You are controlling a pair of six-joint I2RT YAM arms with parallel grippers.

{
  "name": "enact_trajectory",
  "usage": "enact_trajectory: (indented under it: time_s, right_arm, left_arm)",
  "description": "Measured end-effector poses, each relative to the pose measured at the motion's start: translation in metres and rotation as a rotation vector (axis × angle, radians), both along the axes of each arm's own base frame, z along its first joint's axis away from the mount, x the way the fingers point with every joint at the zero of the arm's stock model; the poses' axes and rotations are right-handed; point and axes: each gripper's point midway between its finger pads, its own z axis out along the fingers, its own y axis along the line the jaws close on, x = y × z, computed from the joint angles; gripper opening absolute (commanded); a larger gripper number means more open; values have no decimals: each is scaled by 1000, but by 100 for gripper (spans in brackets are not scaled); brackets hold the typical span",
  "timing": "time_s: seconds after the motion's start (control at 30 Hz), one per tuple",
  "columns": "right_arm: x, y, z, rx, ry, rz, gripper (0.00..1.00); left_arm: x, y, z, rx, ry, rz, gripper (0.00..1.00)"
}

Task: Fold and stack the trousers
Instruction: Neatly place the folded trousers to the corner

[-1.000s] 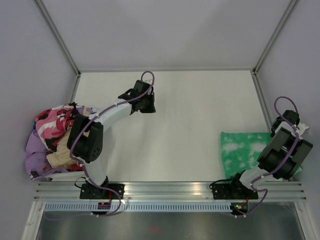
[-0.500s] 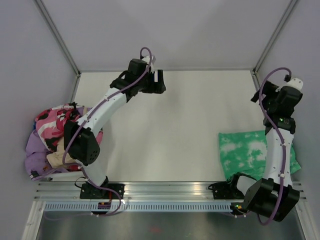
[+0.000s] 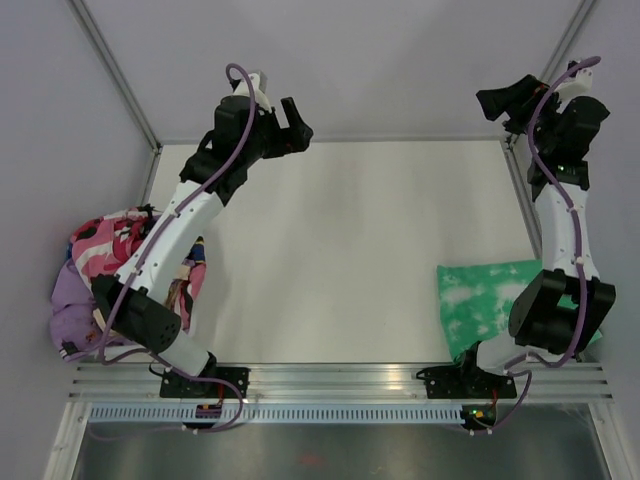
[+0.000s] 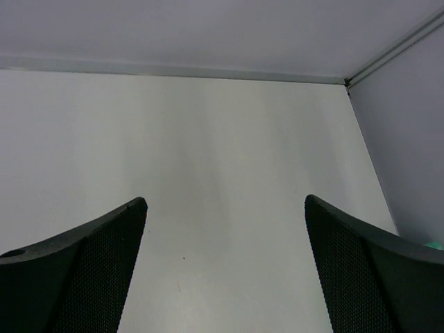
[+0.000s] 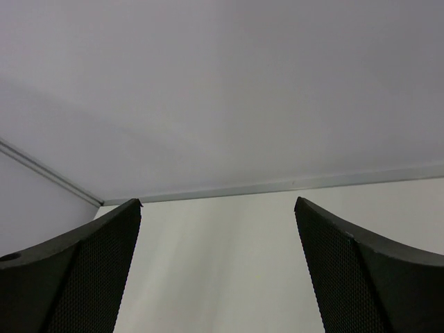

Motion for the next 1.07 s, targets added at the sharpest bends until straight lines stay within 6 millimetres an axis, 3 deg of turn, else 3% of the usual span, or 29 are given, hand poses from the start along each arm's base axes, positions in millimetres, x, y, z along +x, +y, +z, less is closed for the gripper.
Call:
enact_trajectory:
  time_s: [0.13, 0.23, 0.33, 0.43, 0.5, 0.57, 0.73, 0.87, 0.97, 1.07]
  right_arm:
    - [27, 1, -33, 60, 100, 30, 98]
    - [27, 25, -53, 55, 174, 74, 98]
    - [18, 97, -60, 0, 196, 168, 98]
    - [-12, 178, -70, -35, 231, 327, 98]
    - [-30, 206, -75, -53, 282, 390, 98]
    - [-32, 202, -76, -68, 321, 367, 98]
    - [-39, 167, -84, -88, 348, 216, 98]
    - [-56, 157, -97, -98, 372, 158, 98]
    - [-55, 154, -97, -115, 367, 144, 98]
    - [-53, 153, -97, -129, 352, 137, 98]
  left_arm:
    - [-7, -2, -25, -50, 113, 26, 100]
    - [-12, 4, -44, -43, 180, 49, 100]
    - [-11, 12, -58, -28, 208, 66, 100]
    - [-10, 17, -66, -2, 215, 60, 100]
    - [-10, 16, -64, 13, 200, 32, 100]
    - [-8, 14, -60, 25, 173, 6, 100]
    - [-4, 12, -60, 58, 131, -22, 100]
    - [-7, 17, -83, 95, 164, -18, 100]
    - [-17, 31, -96, 106, 199, 1, 100]
    - [-26, 58, -90, 21, 208, 32, 100]
